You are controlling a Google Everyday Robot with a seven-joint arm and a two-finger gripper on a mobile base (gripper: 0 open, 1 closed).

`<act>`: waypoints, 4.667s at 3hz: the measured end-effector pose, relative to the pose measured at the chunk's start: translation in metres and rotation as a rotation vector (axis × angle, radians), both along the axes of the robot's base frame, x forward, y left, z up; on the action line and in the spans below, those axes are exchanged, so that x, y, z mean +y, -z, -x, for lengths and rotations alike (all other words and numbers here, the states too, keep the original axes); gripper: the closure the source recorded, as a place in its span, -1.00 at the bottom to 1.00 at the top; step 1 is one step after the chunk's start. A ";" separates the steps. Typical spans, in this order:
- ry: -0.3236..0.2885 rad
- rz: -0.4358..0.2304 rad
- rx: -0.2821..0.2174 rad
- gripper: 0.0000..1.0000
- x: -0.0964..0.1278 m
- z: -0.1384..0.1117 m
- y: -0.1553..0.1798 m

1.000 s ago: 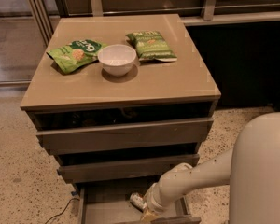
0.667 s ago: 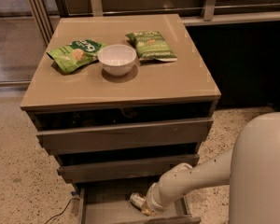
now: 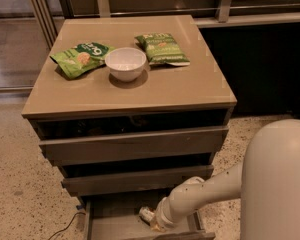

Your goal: Pick 7up can from bottom drawer and place on counter

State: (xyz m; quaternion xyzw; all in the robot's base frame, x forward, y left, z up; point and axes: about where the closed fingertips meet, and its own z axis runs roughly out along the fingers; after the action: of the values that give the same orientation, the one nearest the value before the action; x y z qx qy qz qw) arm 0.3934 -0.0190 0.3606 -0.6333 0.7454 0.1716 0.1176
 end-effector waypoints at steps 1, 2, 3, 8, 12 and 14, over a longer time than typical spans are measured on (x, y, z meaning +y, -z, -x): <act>0.012 -0.008 -0.003 1.00 0.009 -0.003 0.021; 0.037 -0.016 -0.024 1.00 0.022 -0.015 0.047; 0.050 -0.015 -0.039 1.00 0.032 -0.024 0.061; 0.231 -0.019 0.021 1.00 0.013 -0.028 0.136; 0.192 -0.093 -0.006 1.00 0.029 -0.042 0.164; 0.191 -0.106 -0.063 1.00 0.033 -0.064 0.168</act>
Offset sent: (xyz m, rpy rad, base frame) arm 0.0134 0.0460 -0.0755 0.0185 -0.0512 -0.0596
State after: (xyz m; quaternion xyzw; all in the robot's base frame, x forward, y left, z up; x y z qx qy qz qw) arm 0.4574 0.0144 0.1925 -0.5573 0.7882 0.1789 0.1900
